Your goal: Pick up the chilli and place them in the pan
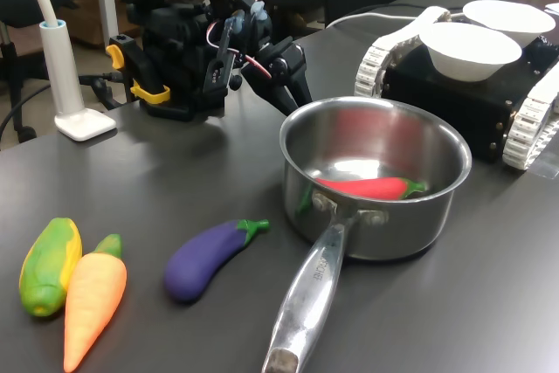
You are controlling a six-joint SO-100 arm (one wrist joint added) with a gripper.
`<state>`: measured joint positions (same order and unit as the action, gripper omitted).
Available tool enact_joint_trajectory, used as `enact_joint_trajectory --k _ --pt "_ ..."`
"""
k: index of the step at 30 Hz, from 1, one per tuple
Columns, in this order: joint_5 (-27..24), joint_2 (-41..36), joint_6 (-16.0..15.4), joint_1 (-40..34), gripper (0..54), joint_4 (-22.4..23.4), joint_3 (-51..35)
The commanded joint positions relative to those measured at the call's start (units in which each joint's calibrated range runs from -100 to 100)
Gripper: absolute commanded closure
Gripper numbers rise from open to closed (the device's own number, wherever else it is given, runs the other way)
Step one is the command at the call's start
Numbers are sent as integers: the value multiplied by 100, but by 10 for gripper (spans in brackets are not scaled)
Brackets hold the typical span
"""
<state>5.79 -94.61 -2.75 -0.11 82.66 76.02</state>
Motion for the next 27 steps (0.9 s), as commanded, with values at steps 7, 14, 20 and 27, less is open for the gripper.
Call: enact_joint_trajectory --k 7,14,20,27 --pt "-5 -83 -27 286 534 -108 -155" --pt "-15 -83 74 367 534 -134 -192" --pt "59 -83 91 367 534 -219 -110" --pt "-63 -83 91 584 534 -228 -110"
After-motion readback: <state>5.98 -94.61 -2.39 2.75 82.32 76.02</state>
